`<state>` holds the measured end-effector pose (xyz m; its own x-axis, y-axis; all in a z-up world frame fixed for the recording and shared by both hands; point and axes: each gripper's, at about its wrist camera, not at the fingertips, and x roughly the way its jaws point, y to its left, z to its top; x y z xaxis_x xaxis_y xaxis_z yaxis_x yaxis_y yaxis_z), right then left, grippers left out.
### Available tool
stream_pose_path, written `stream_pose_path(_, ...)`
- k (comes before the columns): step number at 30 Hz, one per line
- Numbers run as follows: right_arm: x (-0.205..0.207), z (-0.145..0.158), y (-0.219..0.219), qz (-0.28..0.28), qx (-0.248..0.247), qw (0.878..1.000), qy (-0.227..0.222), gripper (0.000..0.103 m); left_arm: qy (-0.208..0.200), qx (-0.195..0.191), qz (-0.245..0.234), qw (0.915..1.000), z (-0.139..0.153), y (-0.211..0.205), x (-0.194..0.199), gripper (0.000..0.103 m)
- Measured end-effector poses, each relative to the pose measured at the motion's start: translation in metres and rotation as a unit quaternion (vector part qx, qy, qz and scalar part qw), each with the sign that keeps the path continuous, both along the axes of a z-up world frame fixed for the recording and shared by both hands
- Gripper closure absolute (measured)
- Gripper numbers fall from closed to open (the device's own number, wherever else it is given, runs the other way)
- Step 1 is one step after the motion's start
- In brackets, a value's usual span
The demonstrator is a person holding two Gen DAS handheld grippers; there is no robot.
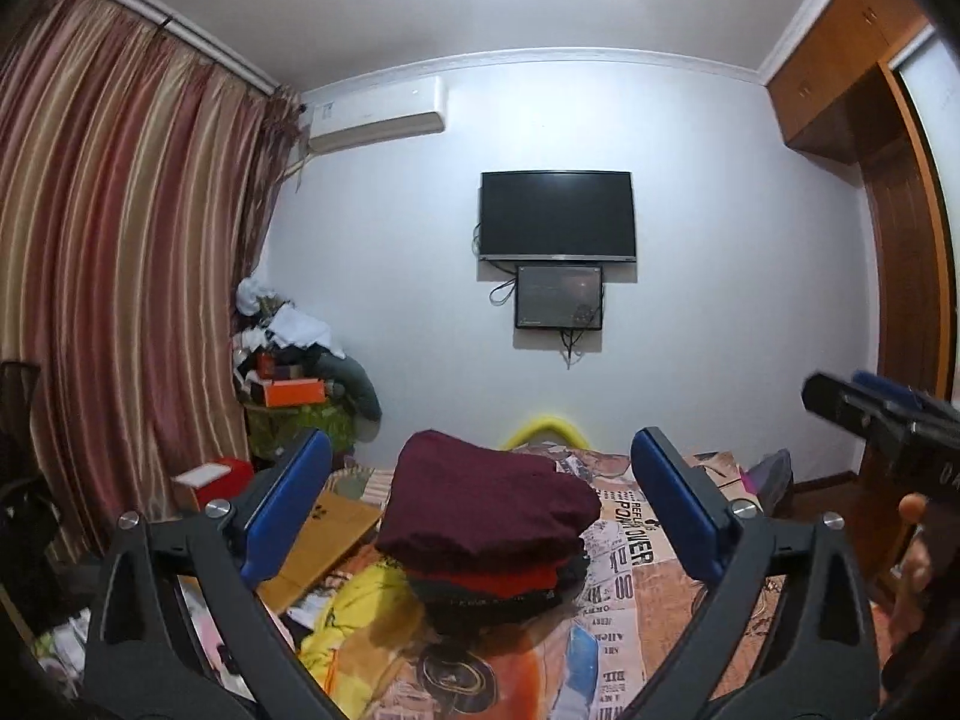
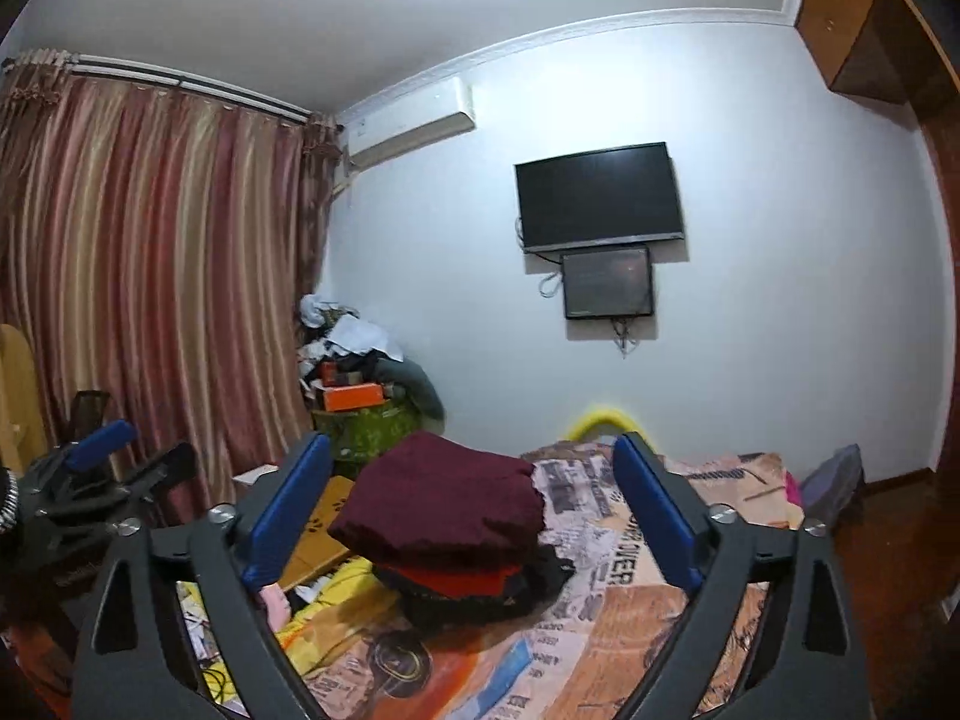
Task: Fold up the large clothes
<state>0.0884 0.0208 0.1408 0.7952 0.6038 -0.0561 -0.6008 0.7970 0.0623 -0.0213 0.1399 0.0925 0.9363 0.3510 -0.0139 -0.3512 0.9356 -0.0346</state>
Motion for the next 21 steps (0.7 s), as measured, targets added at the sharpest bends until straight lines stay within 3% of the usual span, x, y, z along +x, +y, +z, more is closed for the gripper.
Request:
stream_pose_path(6,0.002,-0.007,-0.001,-0.007,-0.008,1.000,0.009,0.000,0.007,-0.016,0.012,0.9998,-0.006,0.001,-0.008,0.001)
stream_pose_path(21,-0.001,-0.021,-0.003,0.012,-0.015,0.999,0.033,0.000,0.020,-0.016,0.017,0.9995,-0.019,-0.005,-0.005,0.001)
